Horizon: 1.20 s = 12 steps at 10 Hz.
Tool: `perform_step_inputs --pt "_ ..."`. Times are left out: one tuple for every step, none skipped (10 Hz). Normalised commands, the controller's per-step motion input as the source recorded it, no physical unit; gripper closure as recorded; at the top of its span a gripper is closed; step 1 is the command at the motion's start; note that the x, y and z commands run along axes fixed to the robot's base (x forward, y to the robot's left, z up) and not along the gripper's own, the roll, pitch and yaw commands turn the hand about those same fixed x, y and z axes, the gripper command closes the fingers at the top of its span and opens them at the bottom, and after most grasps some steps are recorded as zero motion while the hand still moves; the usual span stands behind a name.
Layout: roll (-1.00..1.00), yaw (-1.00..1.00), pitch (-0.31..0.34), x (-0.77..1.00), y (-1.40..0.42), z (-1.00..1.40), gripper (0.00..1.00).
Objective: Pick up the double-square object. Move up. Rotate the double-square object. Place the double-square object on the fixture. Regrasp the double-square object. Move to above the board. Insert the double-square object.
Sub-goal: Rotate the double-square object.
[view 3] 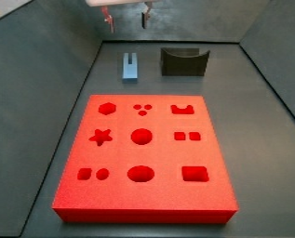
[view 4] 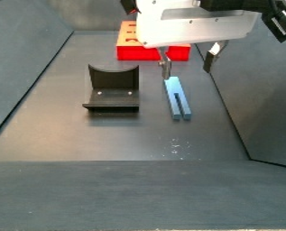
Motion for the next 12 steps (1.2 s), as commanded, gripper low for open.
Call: perform_step_inputs --pt "0.0 1.0 -0.002 0.03 0.0 -0.05 0.0" --pt "0.0 1.0 -0.002 0.03 0.0 -0.05 0.0" --pt "0.0 1.0 -0.002 0.03 0.0 -0.05 0.0" --pt "0.0 1.0 -0.002 0.03 0.0 -0.04 0.0" --pt "0.0 1.0 -0.002 0.03 0.0 -0.04 0.0" --pt "0.0 1.0 -0.002 0.03 0.0 -0.04 0.0" --pt "0.0 1.0 -0.002 0.03 0.0 -0.04 0.0" --pt "0.0 1.0 -0.003 0.03 0.0 -0.04 0.0" --pt "0.0 1.0 -0.003 0.03 0.0 -0.04 0.0" --pt "0.0 1.0 -0.003 0.03 0.0 -0.04 0.0" --pt "0.0 1.0 -0.003 0.03 0.0 -0.04 0.0" --pt "0.0 1.0 -0.003 0.03 0.0 -0.04 0.0"
